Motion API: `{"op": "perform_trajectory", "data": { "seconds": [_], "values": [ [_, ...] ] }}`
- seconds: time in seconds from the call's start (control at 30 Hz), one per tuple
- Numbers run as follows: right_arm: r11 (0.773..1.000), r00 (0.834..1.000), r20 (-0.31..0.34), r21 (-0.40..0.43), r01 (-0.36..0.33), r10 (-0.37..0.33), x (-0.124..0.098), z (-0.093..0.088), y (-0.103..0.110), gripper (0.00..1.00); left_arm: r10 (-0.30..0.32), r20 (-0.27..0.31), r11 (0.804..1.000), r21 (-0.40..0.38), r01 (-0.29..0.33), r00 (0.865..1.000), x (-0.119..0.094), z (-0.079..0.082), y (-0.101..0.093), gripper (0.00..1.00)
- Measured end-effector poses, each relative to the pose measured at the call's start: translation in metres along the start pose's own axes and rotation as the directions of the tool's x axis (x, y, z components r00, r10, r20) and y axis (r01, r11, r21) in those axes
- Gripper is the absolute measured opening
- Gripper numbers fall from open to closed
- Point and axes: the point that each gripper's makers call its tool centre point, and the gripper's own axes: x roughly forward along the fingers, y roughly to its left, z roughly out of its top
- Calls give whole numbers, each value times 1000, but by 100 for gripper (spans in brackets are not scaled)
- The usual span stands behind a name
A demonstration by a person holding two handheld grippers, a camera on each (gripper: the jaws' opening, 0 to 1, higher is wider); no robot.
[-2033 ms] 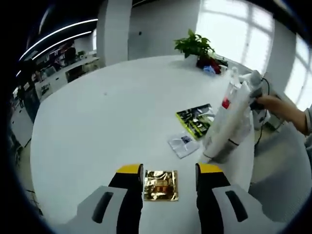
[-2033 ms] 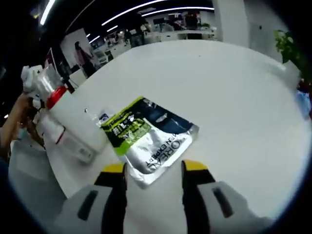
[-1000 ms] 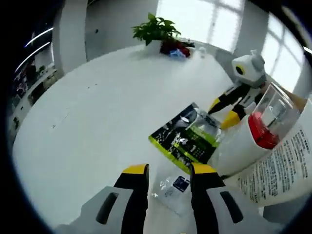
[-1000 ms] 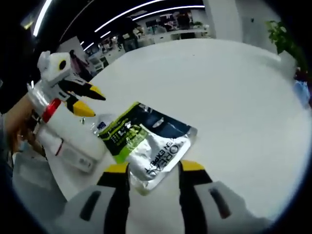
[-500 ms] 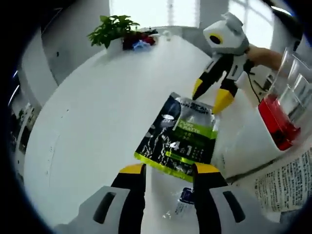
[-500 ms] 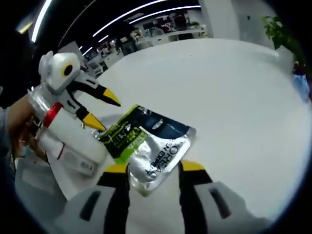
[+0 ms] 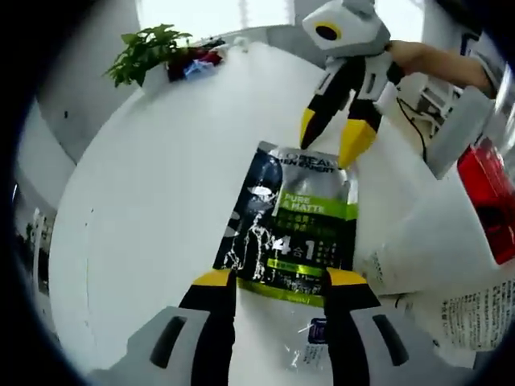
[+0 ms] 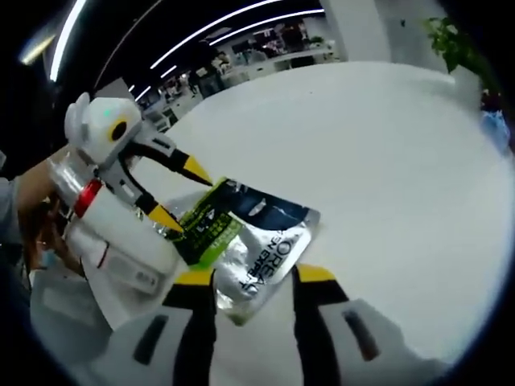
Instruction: Arrange the skincare products in the storage area until every visible bottle or jar stands upright without overlapping.
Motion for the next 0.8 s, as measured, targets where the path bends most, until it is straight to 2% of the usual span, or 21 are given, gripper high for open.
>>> {"op": "perform_trajectory", "data": {
  "seconds": [0.27,0.5,0.57,0.7,0.77,0.8],
  "values": [
    [999,1000,20,37,-23,22,-1,2,2,37,-46,-51,999,18,47,998,5,-1,0,40],
    [992,996,63,111,-67,60,-3,4,1,37,-95,-85,995,-33,93,992,13,-14,22,40],
    [983,993,91,159,-94,80,-3,6,2,37,-92,-106,996,-30,89,990,14,-15,23,40],
    [949,979,161,270,-166,125,-6,9,1,37,-87,-149,996,-27,84,985,14,-13,17,40],
    [927,971,193,321,-196,138,-7,10,1,36,-88,-156,996,-27,85,984,14,-15,20,40],
    [909,966,213,356,-219,150,-8,9,1,35,-87,-156,996,-26,84,984,15,-12,15,41]
  ]
}}
